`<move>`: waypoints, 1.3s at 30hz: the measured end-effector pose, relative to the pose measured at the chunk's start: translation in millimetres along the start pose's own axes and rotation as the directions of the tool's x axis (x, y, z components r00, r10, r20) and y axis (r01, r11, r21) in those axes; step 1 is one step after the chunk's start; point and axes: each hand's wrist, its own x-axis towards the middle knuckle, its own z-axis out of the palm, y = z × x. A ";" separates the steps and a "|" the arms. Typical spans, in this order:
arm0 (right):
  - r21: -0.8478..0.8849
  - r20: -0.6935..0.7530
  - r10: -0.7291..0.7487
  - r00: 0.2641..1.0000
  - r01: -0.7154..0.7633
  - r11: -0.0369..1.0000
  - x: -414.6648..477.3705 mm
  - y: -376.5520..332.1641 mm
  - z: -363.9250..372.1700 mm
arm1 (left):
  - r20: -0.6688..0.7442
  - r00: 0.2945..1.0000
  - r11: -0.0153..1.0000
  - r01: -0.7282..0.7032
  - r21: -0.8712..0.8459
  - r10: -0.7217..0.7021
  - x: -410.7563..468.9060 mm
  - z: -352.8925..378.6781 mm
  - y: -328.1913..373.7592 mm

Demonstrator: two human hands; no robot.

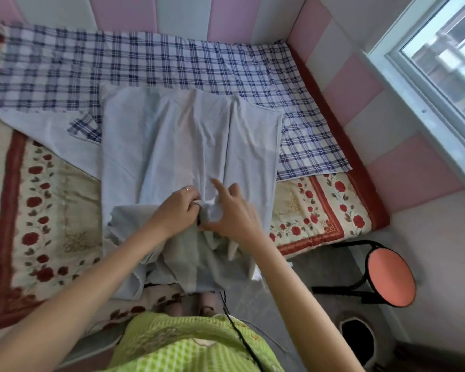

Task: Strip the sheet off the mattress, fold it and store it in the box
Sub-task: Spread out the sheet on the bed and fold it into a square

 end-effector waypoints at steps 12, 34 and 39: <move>0.666 0.282 -0.305 0.910 0.044 0.745 -0.2 28.6 3.2 | -0.013 0.996 0.992 -0.084 -0.089 0.083 -38.5 -8.8 18.9; 0.621 -0.302 -0.184 0.936 0.339 0.707 -31.5 28.8 -73.4 | -0.628 0.771 0.962 0.239 0.134 -0.104 -64.1 14.0 13.4; 0.610 -0.461 -0.062 0.885 0.367 0.702 -27.7 35.1 -55.7 | -0.628 0.775 0.959 0.227 0.168 -0.073 -71.0 13.2 -0.2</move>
